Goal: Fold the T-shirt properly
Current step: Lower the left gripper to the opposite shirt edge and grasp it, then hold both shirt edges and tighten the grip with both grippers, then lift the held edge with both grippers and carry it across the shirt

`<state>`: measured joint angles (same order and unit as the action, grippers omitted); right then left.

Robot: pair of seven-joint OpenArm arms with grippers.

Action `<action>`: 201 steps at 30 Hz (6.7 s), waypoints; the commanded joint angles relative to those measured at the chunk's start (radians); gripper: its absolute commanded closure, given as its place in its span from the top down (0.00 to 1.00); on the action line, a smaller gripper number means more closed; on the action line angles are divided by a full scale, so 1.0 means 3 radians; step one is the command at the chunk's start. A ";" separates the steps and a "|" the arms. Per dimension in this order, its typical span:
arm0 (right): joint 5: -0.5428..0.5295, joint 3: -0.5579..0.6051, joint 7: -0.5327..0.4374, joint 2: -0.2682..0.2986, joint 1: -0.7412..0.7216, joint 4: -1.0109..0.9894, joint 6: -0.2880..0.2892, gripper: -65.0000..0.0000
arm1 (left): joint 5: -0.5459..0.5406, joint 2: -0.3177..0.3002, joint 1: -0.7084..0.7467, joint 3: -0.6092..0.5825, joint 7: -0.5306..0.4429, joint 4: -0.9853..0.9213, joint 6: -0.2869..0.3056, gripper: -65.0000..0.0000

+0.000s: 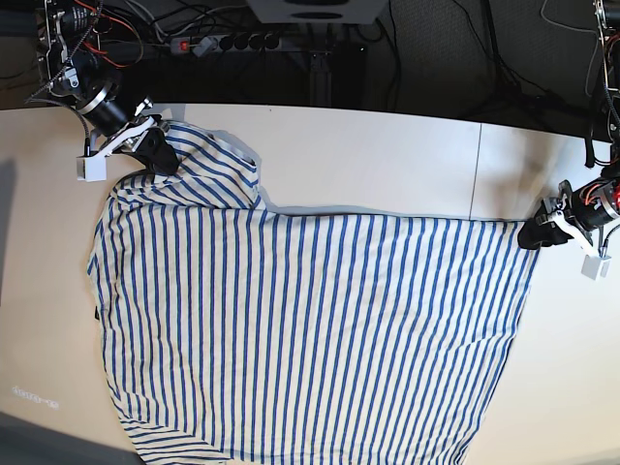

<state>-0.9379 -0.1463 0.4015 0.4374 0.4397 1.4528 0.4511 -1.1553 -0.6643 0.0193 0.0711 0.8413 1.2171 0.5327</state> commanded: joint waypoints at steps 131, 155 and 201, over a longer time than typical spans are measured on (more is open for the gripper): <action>0.0197 0.0004 0.0610 0.0940 -0.1616 0.0175 0.0257 0.00 | 0.0540 -0.0072 -0.1249 -0.0426 -0.0478 -0.0426 0.0551 0.00; 0.0847 0.1521 0.0548 0.0642 -0.3388 -0.1263 0.0252 0.00 | 0.1342 0.0211 -0.1793 -0.0621 -0.1273 -0.1232 0.0551 0.00; 0.1512 0.1376 0.0230 -0.0069 -0.3576 -0.2688 0.0231 0.00 | 0.2341 0.0668 -0.2214 -0.1676 -0.0543 -0.1574 -0.0317 0.00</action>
<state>-0.5030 0.2691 0.4404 0.4038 -0.6231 0.6468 0.4561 -0.4656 -0.4515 -0.6186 -0.4332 0.6678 0.7410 0.4500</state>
